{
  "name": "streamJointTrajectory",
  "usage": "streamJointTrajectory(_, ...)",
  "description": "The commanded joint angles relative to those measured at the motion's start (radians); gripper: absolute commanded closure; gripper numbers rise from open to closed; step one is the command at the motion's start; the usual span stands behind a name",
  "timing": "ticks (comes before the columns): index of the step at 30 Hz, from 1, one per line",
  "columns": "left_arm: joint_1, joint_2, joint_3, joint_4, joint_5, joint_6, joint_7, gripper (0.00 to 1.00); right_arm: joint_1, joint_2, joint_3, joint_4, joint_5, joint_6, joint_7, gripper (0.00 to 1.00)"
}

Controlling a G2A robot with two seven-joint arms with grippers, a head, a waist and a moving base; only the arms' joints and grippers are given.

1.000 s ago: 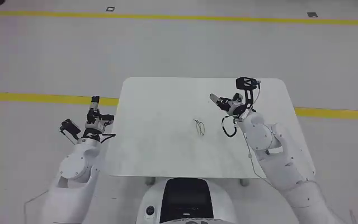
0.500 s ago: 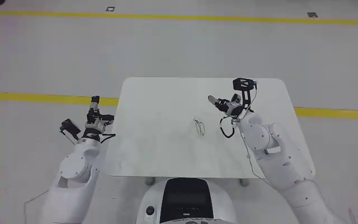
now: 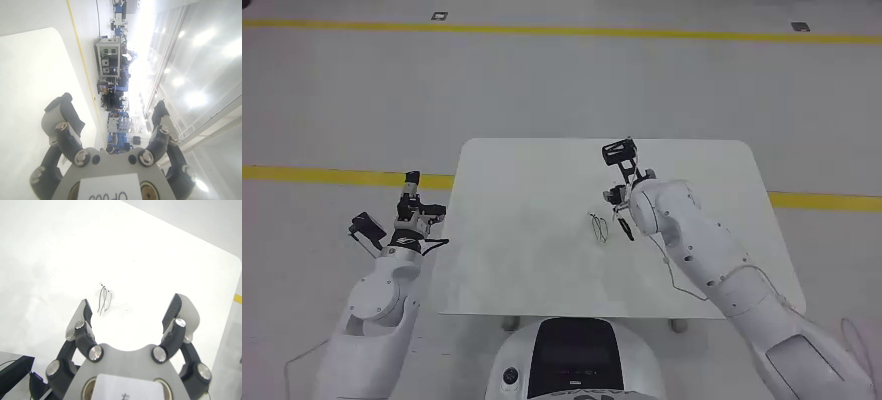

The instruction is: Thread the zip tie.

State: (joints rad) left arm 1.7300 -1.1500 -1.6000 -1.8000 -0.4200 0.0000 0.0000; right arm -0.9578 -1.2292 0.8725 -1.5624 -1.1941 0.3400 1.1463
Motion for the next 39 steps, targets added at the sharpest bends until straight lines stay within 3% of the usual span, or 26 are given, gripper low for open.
streamJointTrajectory(1,0.000,0.000,0.000,0.000,0.000,0.000,0.000,0.00,-0.001,0.001,0.001,-0.002,0.003,0.000,-0.002,0.00)
streamJointTrajectory(13,0.000,0.000,0.000,0.000,0.000,0.000,0.000,0.00,-0.001,0.000,-0.005,0.006,0.001,-0.007,0.007,0.00)
streamJointTrajectory(18,0.000,0.000,0.000,0.000,0.000,0.000,0.000,0.00,0.110,-0.038,-0.084,0.103,0.003,-0.024,0.149,0.00)
streamJointTrajectory(22,0.000,0.000,0.000,0.000,0.000,0.000,0.000,0.00,0.205,-0.085,-0.155,0.238,0.080,-0.045,0.244,0.00)
streamJointTrajectory(24,0.000,0.000,0.000,0.000,0.000,0.000,0.000,0.00,0.228,-0.101,-0.183,0.299,0.107,-0.055,0.244,0.00)
streamJointTrajectory(39,0.000,0.000,0.000,0.000,0.000,0.000,0.000,0.00,0.228,-0.101,-0.183,0.299,0.107,-0.055,0.244,0.00)
